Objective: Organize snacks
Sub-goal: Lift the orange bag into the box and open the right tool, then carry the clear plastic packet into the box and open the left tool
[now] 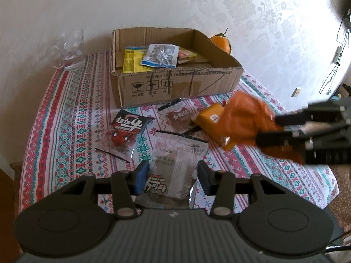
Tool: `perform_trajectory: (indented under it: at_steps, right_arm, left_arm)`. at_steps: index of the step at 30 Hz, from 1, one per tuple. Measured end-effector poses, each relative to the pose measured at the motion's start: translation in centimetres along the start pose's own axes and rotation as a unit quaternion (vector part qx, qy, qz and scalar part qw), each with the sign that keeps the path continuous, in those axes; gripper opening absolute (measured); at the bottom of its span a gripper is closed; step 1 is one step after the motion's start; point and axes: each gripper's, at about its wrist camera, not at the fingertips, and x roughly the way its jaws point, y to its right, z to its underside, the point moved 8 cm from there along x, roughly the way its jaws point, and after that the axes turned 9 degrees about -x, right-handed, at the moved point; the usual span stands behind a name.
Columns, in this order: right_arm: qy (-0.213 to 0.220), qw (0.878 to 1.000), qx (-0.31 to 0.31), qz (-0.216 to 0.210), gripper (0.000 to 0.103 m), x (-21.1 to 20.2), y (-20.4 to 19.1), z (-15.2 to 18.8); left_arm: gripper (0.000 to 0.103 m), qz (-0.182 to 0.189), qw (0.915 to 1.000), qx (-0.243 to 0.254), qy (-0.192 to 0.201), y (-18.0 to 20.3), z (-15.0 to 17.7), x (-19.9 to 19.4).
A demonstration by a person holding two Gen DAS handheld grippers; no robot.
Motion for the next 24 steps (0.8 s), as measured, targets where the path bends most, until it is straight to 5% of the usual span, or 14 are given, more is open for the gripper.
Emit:
perform_trajectory:
  at_steps: [11, 18, 21, 24]
  right_arm:
    - [0.053, 0.997, -0.009, 0.052, 0.052, 3.2, 7.1, -8.8]
    - [0.039, 0.996, 0.001, 0.083, 0.053, 8.5, 11.9, -13.1]
    - [0.041, 0.996, 0.022, 0.077, 0.096, 9.8, 13.1, -13.4]
    - [0.067, 0.995, 0.022, 0.075, 0.103, 9.1, 12.9, -13.4]
  left_arm:
    - [0.047, -0.003, 0.9999, -0.016, 0.0, -0.8, -0.2, 0.3]
    - [0.047, -0.011, 0.9995, -0.029, -0.005, -1.7, -0.7, 1.2]
    - [0.047, -0.014, 0.9995, -0.027, -0.006, -1.8, -0.8, 1.3]
    - [0.047, -0.014, 0.9996, -0.024, -0.006, -1.7, -1.0, 1.4]
